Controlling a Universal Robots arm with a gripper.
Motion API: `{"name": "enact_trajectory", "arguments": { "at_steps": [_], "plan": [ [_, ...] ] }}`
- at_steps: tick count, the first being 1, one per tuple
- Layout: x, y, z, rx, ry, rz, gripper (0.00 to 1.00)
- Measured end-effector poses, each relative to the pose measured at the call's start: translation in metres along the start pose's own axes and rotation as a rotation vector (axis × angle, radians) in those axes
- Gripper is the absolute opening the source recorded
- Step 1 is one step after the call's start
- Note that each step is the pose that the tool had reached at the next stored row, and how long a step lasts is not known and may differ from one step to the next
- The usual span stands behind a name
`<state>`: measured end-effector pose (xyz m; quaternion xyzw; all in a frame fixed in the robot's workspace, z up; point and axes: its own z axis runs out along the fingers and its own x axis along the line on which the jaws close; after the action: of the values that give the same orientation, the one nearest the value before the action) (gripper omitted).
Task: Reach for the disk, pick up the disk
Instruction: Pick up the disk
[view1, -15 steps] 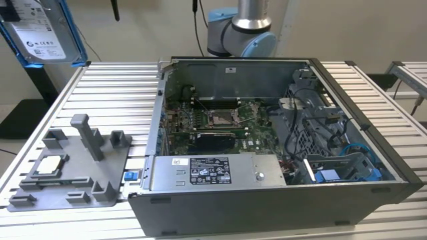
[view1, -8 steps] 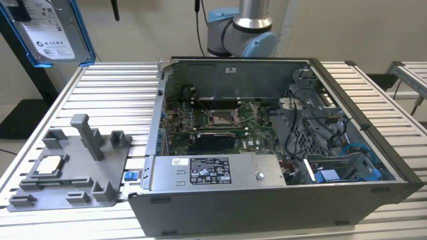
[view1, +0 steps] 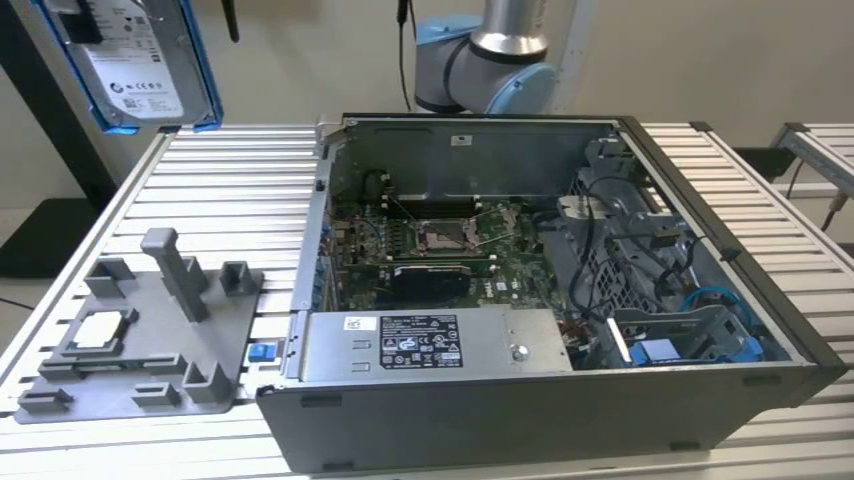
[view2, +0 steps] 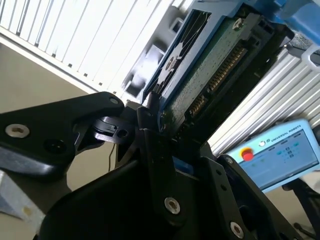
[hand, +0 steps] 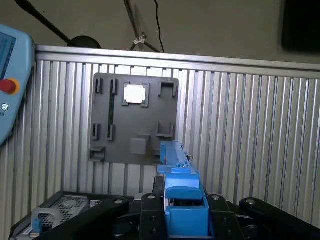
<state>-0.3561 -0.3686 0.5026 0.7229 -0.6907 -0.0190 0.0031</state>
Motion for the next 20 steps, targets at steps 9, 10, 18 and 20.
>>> {"name": "enact_trajectory", "arguments": {
  "at_steps": [9,10,18,20],
  "plan": [
    [0.0018,-0.0411,-0.0013,-0.0034,-0.0001,0.000,0.00],
    [0.0020,-0.0457,-0.0015,-0.0037,-0.0001,0.000,0.00],
    [0.0037,-0.0820,-0.0026,-0.0066,-0.0003,-0.001,0.00],
    [0.0041,-0.0908,-0.0029,-0.0073,-0.0003,0.000,0.00]
  ]
}}
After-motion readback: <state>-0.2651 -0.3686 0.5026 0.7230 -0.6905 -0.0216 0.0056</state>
